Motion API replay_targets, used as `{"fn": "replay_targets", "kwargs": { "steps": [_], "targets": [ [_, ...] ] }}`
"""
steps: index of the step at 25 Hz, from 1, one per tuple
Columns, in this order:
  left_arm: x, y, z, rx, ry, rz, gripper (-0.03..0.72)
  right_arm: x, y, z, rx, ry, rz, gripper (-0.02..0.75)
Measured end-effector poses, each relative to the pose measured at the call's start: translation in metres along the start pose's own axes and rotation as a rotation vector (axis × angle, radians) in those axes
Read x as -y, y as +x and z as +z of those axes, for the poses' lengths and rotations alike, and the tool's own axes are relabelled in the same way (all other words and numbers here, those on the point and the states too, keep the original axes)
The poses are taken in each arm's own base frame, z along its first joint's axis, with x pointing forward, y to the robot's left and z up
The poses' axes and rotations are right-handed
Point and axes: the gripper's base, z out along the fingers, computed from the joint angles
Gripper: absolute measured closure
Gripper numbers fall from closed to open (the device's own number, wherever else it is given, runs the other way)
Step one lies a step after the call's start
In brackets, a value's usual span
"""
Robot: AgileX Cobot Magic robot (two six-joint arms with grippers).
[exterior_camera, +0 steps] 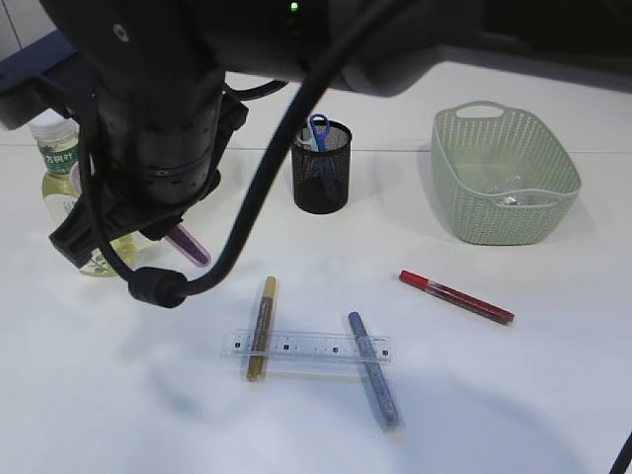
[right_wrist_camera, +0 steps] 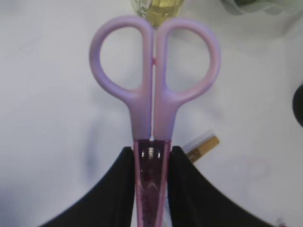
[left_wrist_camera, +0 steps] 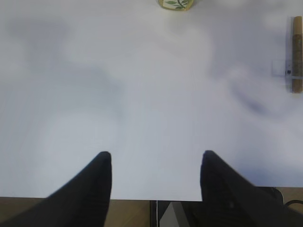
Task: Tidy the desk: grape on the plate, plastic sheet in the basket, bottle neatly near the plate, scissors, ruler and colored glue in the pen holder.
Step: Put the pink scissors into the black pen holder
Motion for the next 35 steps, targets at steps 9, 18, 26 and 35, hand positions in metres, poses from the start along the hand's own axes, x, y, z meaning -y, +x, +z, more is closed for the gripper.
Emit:
{"fn": "replay_targets", "kwargs": {
  "steps": [9, 18, 26, 35],
  "targets": [
    [0.0, 0.0, 0.0, 0.0, 0.0, 0.0, 0.253, 0.029, 0.002, 0.005, 0.063, 0.127, 0.005, 0.553],
    [0.0, 0.0, 0.0, 0.0, 0.0, 0.0, 0.253, 0.092, 0.01, 0.012, 0.07, 0.211, 0.105, 0.553],
    [0.0, 0.0, 0.0, 0.0, 0.0, 0.0, 0.253, 0.139, 0.015, 0.014, 0.154, 0.265, 0.174, 0.554],
    [0.0, 0.0, 0.0, 0.0, 0.0, 0.0, 0.253, 0.183, 0.015, 0.011, 0.334, 0.32, 0.229, 0.554]
  ]
}}
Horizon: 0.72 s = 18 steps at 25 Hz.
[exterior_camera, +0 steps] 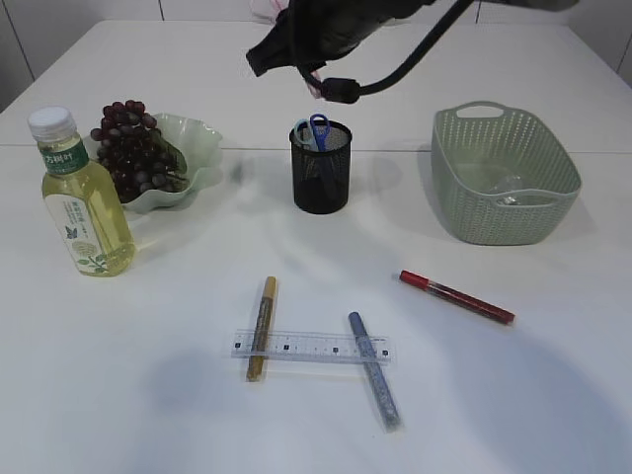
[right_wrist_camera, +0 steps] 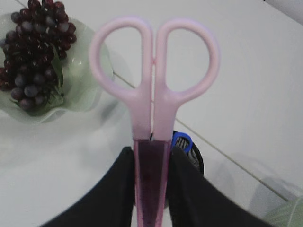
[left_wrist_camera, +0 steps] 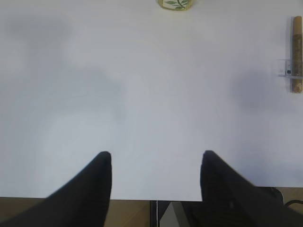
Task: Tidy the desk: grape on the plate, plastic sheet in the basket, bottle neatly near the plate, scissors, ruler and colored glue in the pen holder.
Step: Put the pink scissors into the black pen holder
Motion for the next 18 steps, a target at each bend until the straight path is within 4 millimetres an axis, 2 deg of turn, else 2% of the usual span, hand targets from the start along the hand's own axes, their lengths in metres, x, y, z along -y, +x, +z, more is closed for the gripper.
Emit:
{"fn": "replay_targets", "kwargs": {
  "steps": [3, 8, 15, 18],
  "targets": [
    [0.0, 0.0, 0.0, 0.0, 0.0, 0.0, 0.253, 0.007, 0.003, 0.006, 0.056, -0.002, 0.025, 0.554],
    [0.0, 0.0, 0.0, 0.0, 0.0, 0.0, 0.253, 0.018, 0.02, 0.021, 0.134, -0.012, 0.059, 0.554],
    [0.0, 0.0, 0.0, 0.0, 0.0, 0.0, 0.253, 0.034, 0.047, 0.036, 0.339, -0.049, 0.072, 0.554],
    [0.0, 0.0, 0.0, 0.0, 0.002, -0.001, 0.253, 0.042, 0.05, 0.039, 0.419, -0.052, 0.081, 0.554]
  ]
}}
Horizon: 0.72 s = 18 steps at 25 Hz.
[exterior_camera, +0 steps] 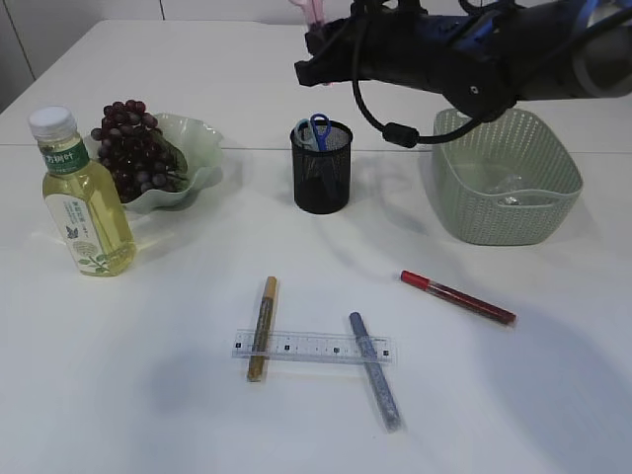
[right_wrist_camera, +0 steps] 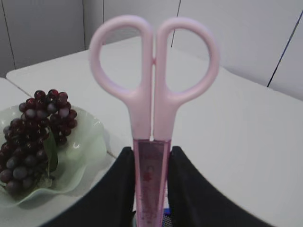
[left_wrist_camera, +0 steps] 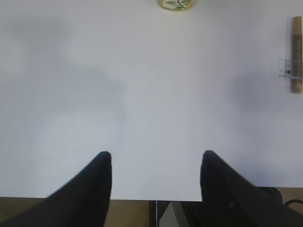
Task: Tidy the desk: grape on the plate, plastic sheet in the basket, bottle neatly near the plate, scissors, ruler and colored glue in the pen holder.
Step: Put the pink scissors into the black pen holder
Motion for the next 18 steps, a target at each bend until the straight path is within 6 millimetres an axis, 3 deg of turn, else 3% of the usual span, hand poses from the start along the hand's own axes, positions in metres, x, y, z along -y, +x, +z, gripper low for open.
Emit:
{"fn": "replay_targets", "kwargs": {
  "steps": [4, 8, 18],
  "targets": [
    [0.0, 0.0, 0.0, 0.0, 0.0, 0.0, 0.253, 0.001, 0.009, 0.008, 0.069, -0.019, 0.008, 0.554],
    [0.0, 0.0, 0.0, 0.0, 0.0, 0.0, 0.253, -0.005, 0.03, 0.022, 0.102, -0.054, -0.003, 0.554],
    [0.0, 0.0, 0.0, 0.0, 0.0, 0.0, 0.253, -0.01, 0.064, 0.038, 0.079, -0.064, -0.035, 0.554]
  ]
}}
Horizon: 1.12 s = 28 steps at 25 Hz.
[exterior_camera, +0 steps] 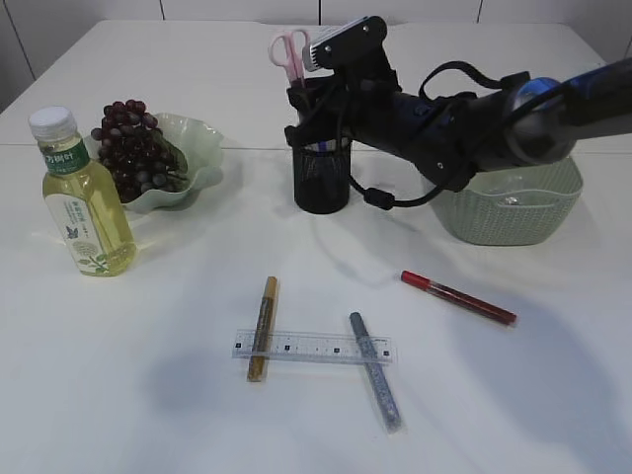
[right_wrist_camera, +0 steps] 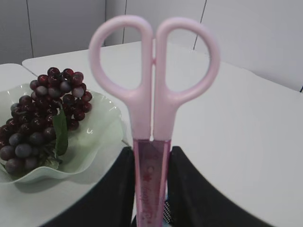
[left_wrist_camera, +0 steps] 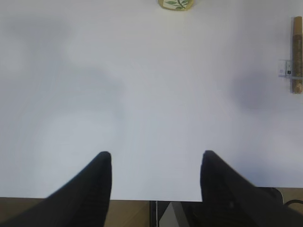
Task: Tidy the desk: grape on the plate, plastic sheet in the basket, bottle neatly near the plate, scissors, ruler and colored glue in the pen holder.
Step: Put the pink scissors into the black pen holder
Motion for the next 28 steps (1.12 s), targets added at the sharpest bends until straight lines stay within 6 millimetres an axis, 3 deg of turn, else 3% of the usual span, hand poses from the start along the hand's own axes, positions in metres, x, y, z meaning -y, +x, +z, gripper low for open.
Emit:
{"fn": "replay_targets", "kwargs": {
  "steps": [10, 28],
  "targets": [
    [0.0, 0.0, 0.0, 0.0, 0.0, 0.0, 0.253, 0.018, 0.01, 0.0, -0.014, 0.046, 0.016, 0.554],
    [0.0, 0.0, 0.0, 0.0, 0.0, 0.0, 0.253, 0.02, 0.016, 0.0, -0.054, 0.056, 0.025, 0.554]
  ]
}}
